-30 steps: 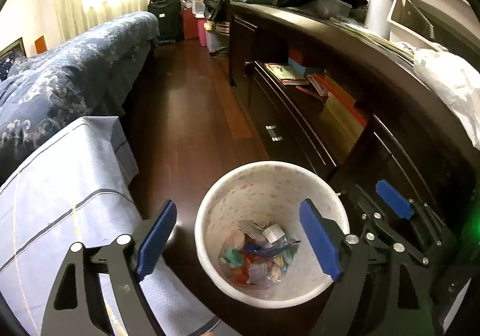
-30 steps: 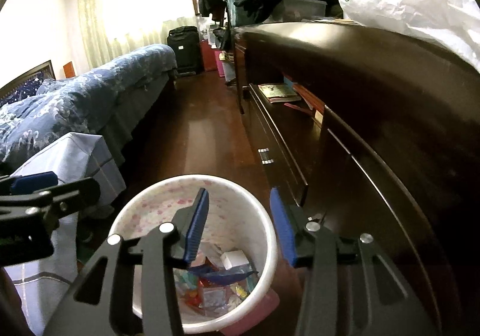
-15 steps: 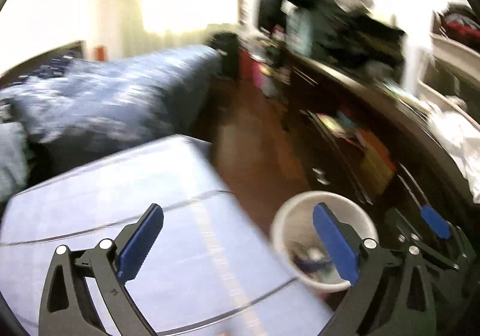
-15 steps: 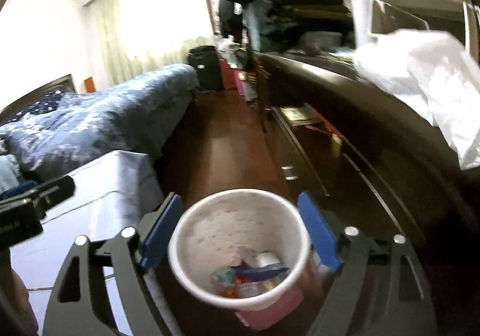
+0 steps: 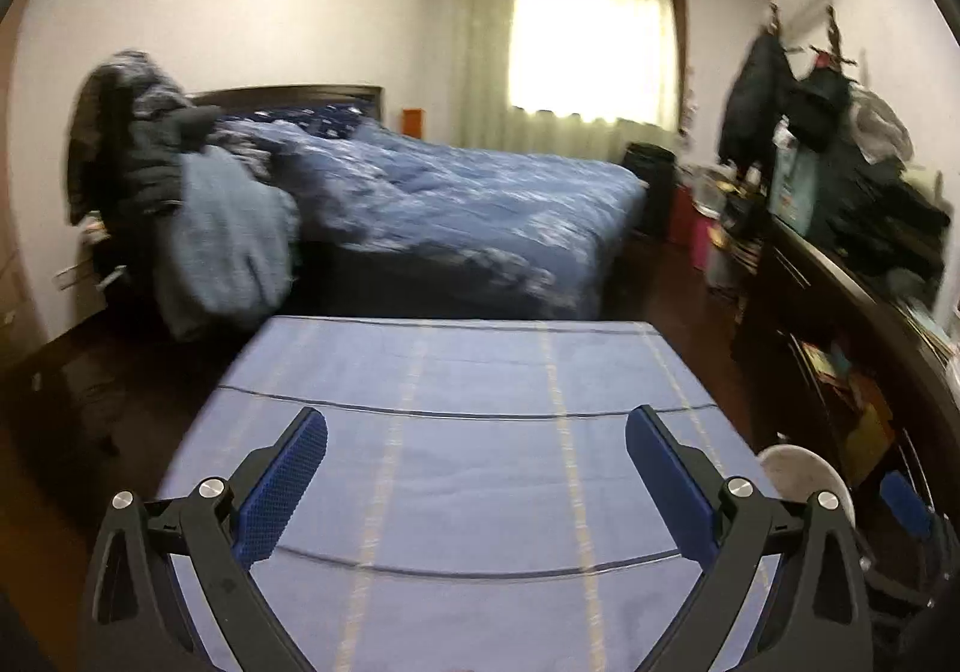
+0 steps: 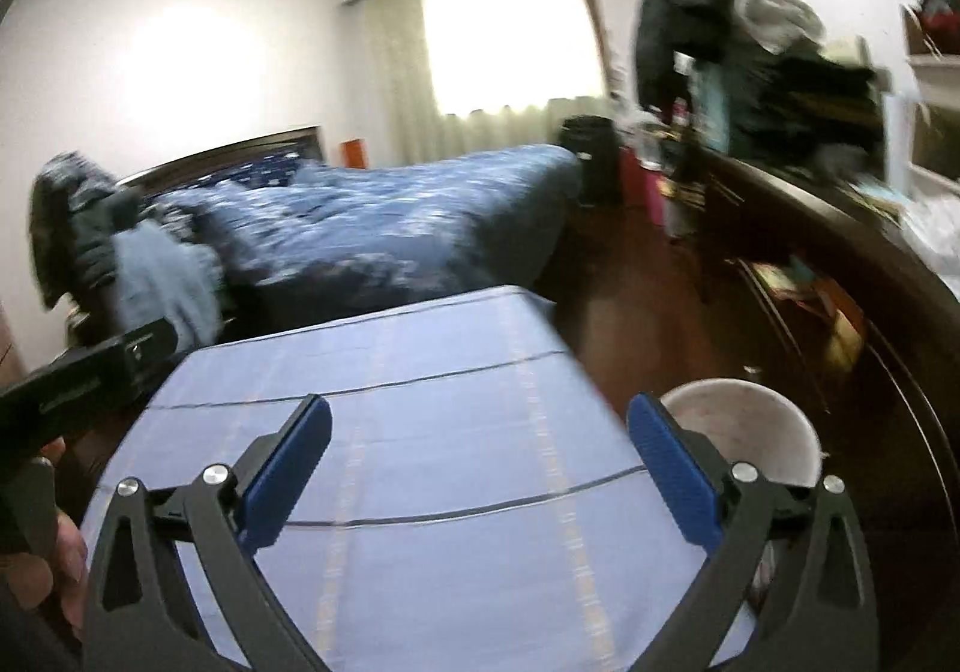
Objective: Collect trash
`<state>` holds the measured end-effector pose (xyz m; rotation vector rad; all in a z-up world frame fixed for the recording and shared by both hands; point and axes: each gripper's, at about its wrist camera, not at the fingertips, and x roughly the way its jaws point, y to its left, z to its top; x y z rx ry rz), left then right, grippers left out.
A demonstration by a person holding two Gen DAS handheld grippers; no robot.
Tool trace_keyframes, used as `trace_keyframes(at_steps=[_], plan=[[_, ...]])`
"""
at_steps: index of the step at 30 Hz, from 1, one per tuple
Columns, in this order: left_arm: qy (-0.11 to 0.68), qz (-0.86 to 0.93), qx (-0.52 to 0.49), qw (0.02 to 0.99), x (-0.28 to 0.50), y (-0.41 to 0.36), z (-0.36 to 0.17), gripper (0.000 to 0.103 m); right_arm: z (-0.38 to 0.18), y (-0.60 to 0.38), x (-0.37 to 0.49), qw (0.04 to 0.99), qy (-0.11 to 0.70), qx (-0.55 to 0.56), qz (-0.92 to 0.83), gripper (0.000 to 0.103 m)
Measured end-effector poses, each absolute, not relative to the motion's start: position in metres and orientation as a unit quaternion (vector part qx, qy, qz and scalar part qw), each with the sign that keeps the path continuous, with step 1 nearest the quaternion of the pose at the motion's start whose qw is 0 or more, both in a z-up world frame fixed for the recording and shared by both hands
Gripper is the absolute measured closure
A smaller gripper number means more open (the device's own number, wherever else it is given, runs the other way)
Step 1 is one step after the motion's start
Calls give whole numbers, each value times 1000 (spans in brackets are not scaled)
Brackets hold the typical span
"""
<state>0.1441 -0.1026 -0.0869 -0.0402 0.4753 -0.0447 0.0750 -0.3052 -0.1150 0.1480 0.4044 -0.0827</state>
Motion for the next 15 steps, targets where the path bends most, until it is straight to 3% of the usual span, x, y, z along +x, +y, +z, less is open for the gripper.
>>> trace_keyframes(at_steps=[15], plan=[[181, 60, -68, 979, 37, -10, -63, 4, -76, -223, 20, 988, 152, 5, -23, 4]])
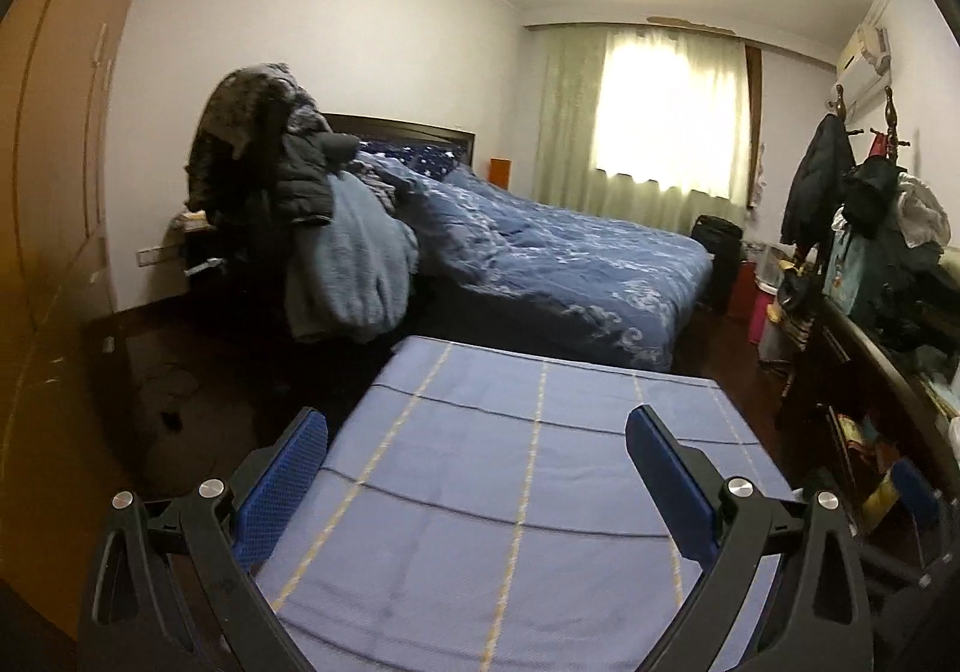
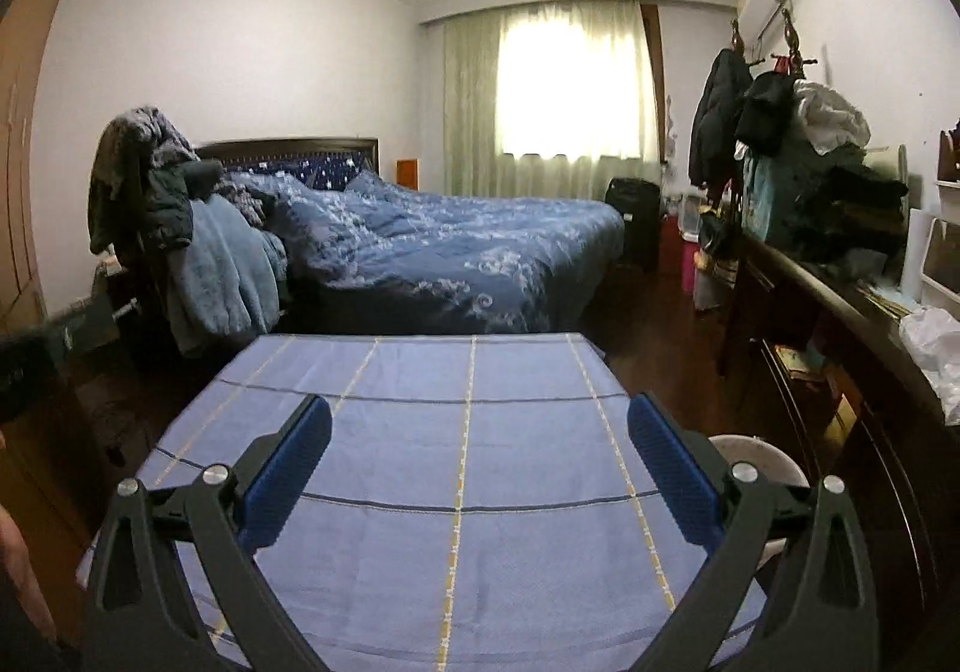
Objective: Collect trash
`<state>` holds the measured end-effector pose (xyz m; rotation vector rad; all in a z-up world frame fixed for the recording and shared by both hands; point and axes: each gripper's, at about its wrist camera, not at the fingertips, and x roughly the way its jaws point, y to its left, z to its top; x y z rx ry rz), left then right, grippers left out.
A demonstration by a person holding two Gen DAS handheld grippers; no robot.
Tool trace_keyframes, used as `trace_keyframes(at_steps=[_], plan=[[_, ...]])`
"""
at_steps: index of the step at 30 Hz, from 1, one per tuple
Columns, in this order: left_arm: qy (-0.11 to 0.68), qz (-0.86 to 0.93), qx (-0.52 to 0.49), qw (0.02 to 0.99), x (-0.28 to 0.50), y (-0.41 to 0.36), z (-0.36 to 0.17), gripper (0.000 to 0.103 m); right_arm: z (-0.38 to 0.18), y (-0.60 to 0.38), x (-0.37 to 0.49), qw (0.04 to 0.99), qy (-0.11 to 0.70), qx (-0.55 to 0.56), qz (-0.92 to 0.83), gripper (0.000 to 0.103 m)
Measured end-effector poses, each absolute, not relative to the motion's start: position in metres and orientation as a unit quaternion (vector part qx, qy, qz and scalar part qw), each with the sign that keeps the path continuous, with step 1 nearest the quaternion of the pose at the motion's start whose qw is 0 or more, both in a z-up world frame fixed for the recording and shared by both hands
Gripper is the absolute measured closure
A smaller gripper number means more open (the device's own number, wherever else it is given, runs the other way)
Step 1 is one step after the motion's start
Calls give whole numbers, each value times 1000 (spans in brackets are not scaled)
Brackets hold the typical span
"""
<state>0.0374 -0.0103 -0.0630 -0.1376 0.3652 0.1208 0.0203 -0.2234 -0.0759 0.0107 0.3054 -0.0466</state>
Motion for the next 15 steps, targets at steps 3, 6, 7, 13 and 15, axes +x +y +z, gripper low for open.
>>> trace_keyframes(at_steps=[3, 6, 7, 13, 15], plan=[[182, 49, -77, 979, 25, -4, -63, 4, -68, -222, 7, 989, 144, 4, -26, 4], [174, 46, -78, 981, 16, 1, -60, 4, -59, -221, -7, 990, 134, -5, -30, 4], [171, 47, -77, 981, 13, 2, -59, 4, -56, -221, -11, 991, 130, -9, -33, 4], [153, 50, -76, 984, 5, -1, -51, 4, -48, -224, -27, 993, 109, -11, -43, 4], [151, 50, -73, 985, 3, -3, -49, 4, -47, -225, -29, 993, 108, -8, -42, 4]])
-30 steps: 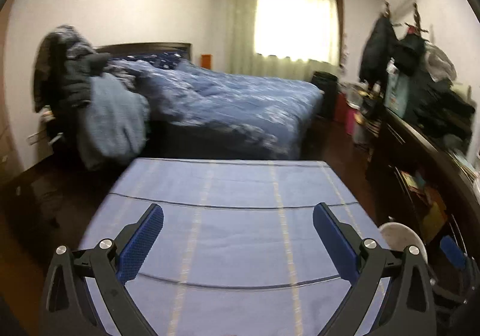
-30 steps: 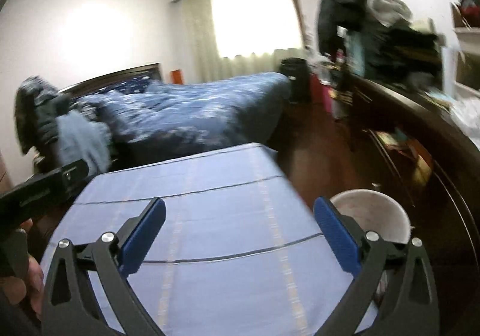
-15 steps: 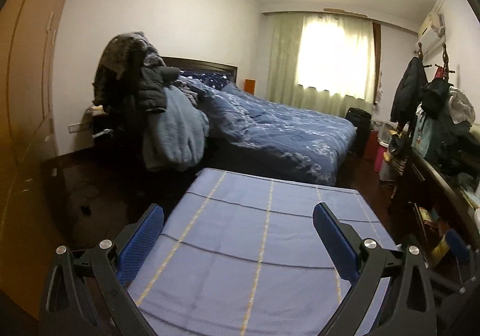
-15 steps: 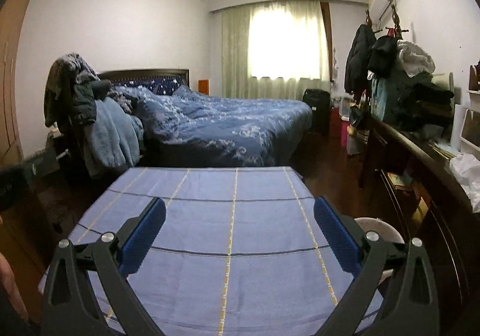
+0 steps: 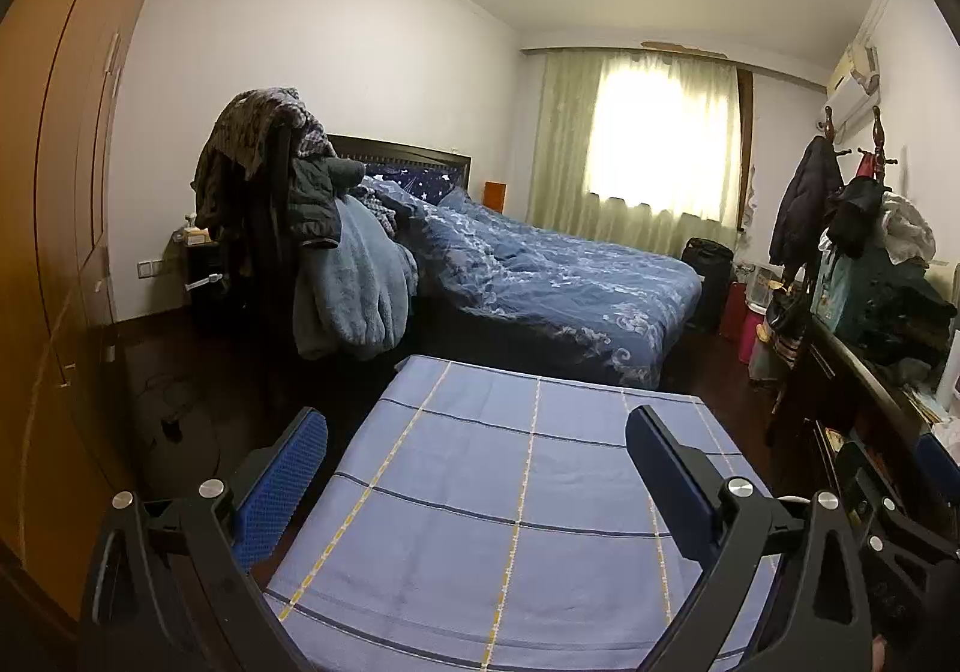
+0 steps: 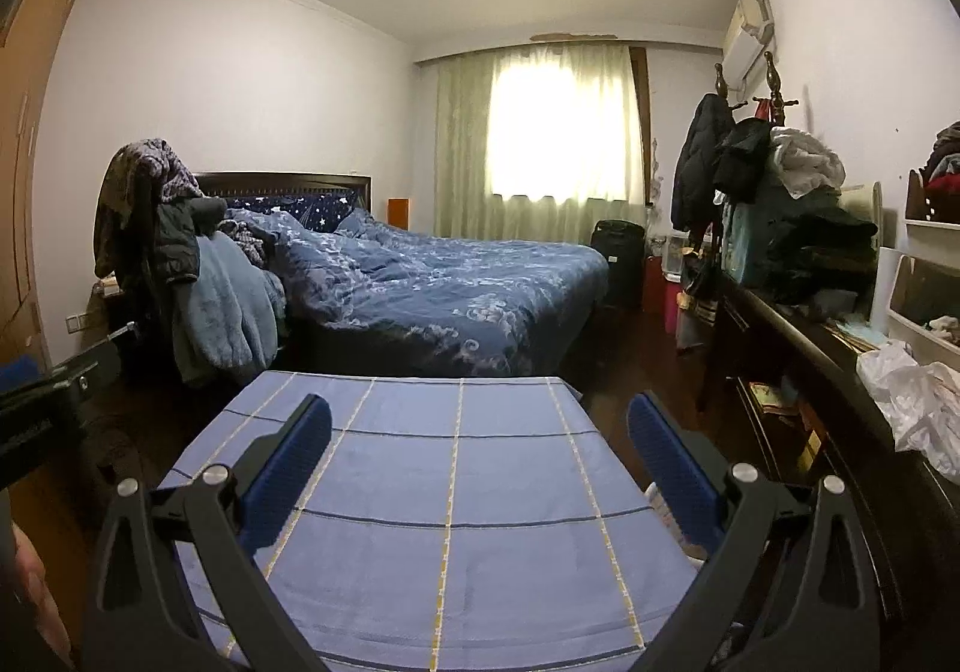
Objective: Collect trash
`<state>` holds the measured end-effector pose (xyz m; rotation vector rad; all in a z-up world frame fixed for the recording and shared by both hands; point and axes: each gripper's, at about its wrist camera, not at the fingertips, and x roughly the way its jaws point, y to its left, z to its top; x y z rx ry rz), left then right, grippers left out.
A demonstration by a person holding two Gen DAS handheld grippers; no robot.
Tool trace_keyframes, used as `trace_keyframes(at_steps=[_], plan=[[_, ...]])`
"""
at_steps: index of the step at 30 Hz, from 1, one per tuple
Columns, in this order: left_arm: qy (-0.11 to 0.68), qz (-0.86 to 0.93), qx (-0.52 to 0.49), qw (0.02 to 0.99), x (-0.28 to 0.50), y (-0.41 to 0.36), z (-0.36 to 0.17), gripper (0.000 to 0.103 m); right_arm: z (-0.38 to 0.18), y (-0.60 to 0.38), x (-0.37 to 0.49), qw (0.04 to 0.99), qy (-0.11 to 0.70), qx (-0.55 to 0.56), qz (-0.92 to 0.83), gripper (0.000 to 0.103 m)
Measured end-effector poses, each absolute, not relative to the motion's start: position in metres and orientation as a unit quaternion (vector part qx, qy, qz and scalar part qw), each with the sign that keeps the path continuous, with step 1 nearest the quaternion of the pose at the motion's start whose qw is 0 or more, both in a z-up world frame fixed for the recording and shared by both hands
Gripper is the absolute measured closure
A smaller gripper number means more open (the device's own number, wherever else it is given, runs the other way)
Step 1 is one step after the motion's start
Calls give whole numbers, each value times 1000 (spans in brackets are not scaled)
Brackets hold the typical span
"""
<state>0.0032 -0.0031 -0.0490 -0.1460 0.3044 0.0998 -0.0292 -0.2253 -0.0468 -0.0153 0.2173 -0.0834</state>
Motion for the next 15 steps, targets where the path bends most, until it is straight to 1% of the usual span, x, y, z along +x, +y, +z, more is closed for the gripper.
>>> trace_keyframes(at_steps=[15], plan=[[149, 45, -74, 985, -4, -5, -46, 4, -46, -226, -33, 993, 111, -4, -38, 4]])
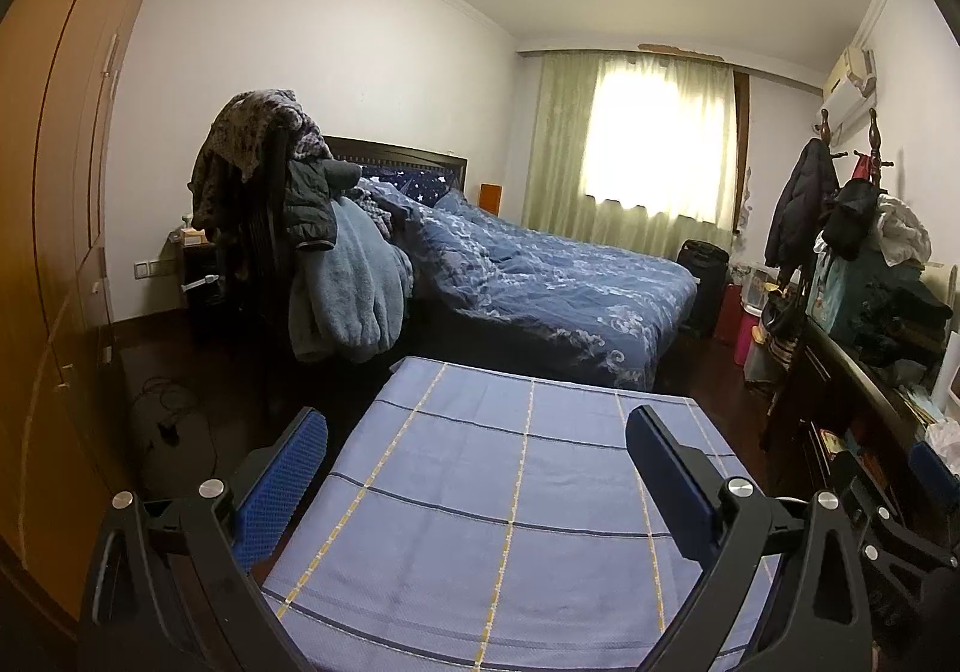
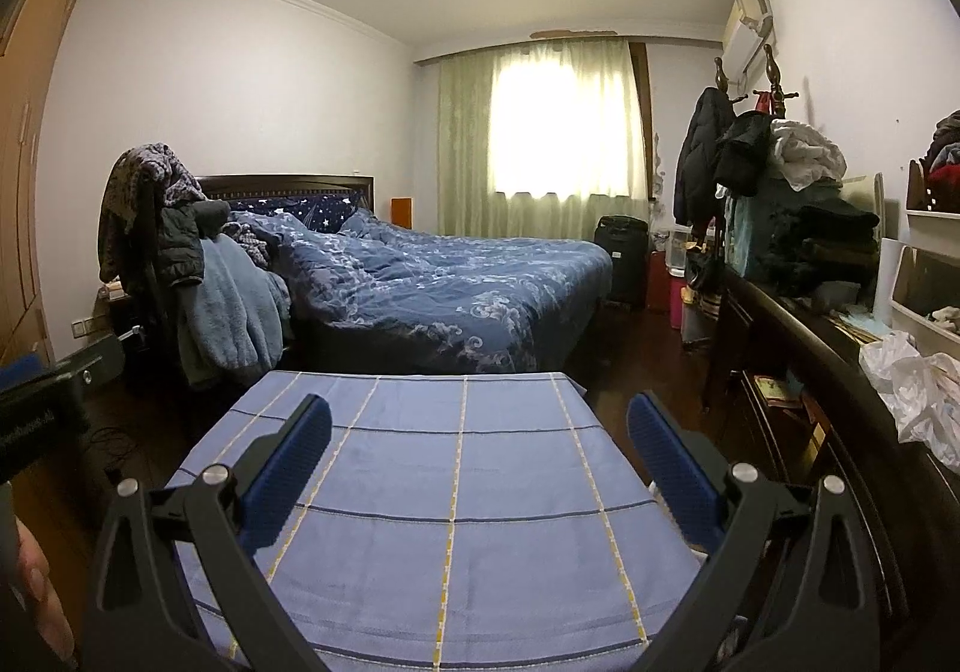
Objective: Collect trash
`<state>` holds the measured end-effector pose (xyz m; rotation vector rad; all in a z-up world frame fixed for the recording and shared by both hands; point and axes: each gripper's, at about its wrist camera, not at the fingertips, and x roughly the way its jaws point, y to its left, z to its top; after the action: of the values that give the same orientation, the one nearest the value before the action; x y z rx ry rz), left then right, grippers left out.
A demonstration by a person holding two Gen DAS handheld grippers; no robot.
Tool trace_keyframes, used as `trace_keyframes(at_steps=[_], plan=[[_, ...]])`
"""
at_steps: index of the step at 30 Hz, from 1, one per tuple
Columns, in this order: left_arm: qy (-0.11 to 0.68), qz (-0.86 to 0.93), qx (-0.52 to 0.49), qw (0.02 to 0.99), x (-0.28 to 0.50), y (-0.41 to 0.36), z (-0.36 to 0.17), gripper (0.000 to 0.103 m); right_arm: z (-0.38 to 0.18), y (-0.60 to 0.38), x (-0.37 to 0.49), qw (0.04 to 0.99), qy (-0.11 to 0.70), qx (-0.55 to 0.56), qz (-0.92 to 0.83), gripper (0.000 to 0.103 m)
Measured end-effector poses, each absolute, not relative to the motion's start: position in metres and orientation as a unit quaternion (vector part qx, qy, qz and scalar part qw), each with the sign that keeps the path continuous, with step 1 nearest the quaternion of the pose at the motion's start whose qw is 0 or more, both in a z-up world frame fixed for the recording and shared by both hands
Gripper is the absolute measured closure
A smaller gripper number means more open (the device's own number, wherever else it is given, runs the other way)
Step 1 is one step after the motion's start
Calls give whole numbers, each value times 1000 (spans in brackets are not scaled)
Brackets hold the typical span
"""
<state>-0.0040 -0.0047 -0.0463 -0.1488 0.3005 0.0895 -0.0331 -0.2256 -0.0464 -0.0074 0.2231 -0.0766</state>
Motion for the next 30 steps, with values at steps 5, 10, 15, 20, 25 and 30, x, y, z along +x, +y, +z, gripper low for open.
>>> trace_keyframes(at_steps=[5, 10, 15, 20, 25, 30], plan=[[150, 46, -75, 985, -4, -5, -46, 4, -47, -227, -33, 993, 114, -2, -37, 4], [156, 48, -76, 984, -3, -6, -49, 4, -47, -228, -33, 993, 116, -1, -36, 4], [158, 48, -76, 983, -2, -6, -50, 4, -47, -228, -33, 993, 116, -2, -37, 4], [158, 48, -77, 983, -2, -6, -49, 4, -47, -228, -33, 993, 116, -2, -37, 4], [157, 47, -78, 983, -1, -5, -49, 4, -48, -228, -33, 992, 118, -1, -36, 4], [159, 41, -85, 983, 2, -5, -52, 4, -50, -228, -34, 992, 119, -2, -35, 4]])
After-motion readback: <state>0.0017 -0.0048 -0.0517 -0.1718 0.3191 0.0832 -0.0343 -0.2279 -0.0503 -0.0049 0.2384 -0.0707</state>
